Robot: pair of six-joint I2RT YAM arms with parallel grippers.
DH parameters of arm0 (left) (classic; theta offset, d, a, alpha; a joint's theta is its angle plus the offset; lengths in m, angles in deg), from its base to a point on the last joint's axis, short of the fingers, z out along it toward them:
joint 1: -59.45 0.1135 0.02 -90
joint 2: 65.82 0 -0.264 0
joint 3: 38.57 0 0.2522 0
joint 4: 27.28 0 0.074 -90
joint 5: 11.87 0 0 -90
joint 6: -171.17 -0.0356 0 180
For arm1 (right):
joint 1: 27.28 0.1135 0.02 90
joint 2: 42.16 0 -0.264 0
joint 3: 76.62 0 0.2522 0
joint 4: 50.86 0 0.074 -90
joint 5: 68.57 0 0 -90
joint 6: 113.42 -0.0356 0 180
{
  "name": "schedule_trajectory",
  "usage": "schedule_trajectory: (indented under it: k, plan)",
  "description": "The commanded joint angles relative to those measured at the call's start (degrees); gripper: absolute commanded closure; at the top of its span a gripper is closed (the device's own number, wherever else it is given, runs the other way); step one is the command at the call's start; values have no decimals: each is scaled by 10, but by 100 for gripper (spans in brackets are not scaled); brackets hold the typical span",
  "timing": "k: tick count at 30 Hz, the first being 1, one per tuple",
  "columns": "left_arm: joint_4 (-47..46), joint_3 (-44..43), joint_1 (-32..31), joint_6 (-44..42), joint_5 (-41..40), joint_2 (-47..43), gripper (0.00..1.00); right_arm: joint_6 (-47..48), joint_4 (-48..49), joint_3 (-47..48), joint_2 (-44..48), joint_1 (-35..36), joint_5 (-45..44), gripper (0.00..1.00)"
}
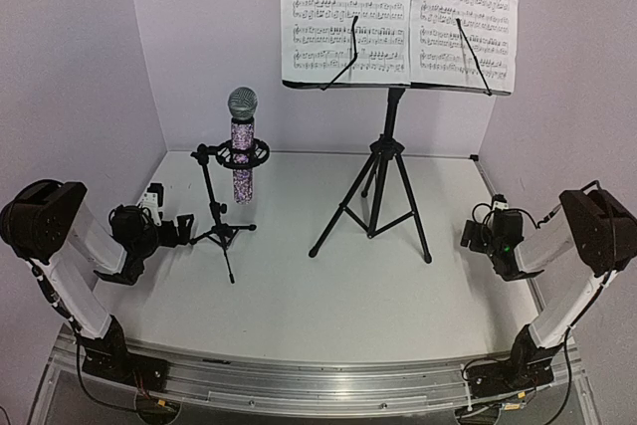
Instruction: Pack up the instrument practice props
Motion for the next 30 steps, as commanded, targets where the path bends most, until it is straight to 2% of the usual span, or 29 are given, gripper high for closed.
schedule_trajectory:
  k: [1, 7, 9, 11, 14, 17, 21, 22, 24, 26, 27, 30]
  plan:
    - [-27, -10, -1, -1, 1, -11, 0, -4, 18, -7, 22, 0, -13, 3]
    - [-24, -10, -1, -1, 1, -13, 0, 9, 27, -23, 55, 0, 4, 5]
    - [-25, -11, -1, -1, 0, -19, 0, -12, -62, -6, 122, 0, -41, 2]
    - [34, -33, -1, 2, -4, -37, 0, -11, -99, -1, 191, 0, -75, 2]
    - [174, -88, 4, 27, -21, -74, 1, 25, -114, -4, 270, 0, -82, 2]
    - [214, -70, 26, 49, 16, -134, 0, 31, -176, 10, 345, 0, -48, 2]
    - [251, -42, 51, 66, 102, -229, 2, 34, -309, 67, 393, 0, 53, 2]
    - [257, -38, 56, 58, 147, -254, 4, 36, -339, 84, 399, 1, 89, 2]
    - [253, -28, 61, 5, 268, -299, 9, 38, -390, 117, 408, 1, 162, 2]
    - [268, -24, 62, -94, 399, -347, 16, 33, -422, 143, 416, 0, 225, 2]
    - [296, -36, 61, -128, 442, -358, 19, 25, -433, 156, 419, 1, 252, 2]
    - [346, -79, 61, -140, 524, -350, 22, 2, -446, 180, 419, 1, 334, 2]
